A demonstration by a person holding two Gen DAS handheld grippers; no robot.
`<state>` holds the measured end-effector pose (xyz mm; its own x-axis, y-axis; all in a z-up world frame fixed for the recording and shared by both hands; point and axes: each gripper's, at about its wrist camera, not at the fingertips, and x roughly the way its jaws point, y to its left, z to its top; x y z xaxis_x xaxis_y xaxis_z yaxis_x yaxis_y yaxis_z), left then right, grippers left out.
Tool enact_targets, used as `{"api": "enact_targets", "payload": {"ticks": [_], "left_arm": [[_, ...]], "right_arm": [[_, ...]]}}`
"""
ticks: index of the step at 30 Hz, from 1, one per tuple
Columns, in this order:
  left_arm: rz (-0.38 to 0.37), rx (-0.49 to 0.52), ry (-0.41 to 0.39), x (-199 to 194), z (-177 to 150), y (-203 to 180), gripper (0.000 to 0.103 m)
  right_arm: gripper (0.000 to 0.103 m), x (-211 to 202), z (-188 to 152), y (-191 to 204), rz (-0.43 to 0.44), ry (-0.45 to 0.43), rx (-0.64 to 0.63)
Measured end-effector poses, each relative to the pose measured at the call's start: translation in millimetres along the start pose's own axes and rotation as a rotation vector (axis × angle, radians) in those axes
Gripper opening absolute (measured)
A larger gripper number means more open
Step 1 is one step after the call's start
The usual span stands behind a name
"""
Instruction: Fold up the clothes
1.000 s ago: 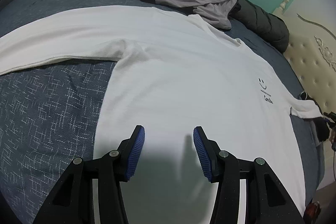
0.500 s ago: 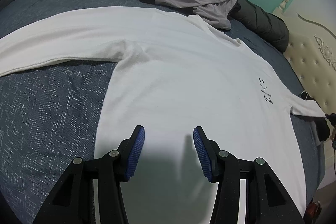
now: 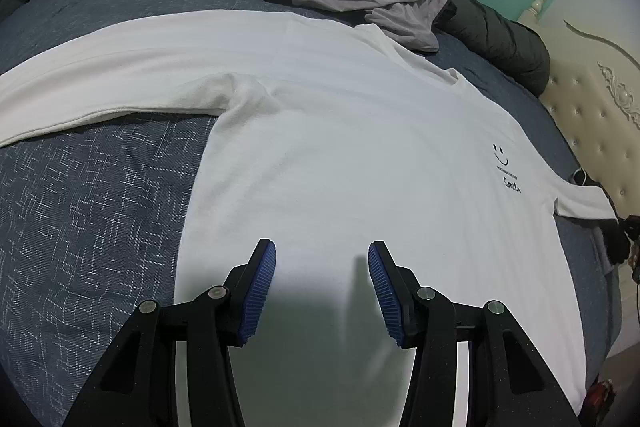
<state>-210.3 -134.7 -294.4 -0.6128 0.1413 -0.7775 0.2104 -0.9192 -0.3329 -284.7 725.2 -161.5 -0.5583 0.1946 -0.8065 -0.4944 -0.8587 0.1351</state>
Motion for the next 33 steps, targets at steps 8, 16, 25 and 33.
{"api": "enact_targets", "payload": {"ticks": [8,16,25,33], "left_arm": [[0.012,0.009,0.001,1.4,-0.6,-0.7,0.052],[0.021,0.019,0.000,3.7,0.0,-1.7,0.052],[0.030,0.034,-0.002,6.1,-0.6,-6.2,0.052],[0.024,0.043,-0.008,3.7,-1.5,-8.7,0.053]], "right_arm": [[0.049,-11.5,22.2,0.3,0.085,-0.090,0.073],[0.049,20.1,33.6,26.0,0.042,0.000,-0.024],[0.040,55.0,32.2,26.5,0.010,0.125,-0.049],[0.002,38.7,30.5,36.5,-0.001,0.088,-0.109]]}}
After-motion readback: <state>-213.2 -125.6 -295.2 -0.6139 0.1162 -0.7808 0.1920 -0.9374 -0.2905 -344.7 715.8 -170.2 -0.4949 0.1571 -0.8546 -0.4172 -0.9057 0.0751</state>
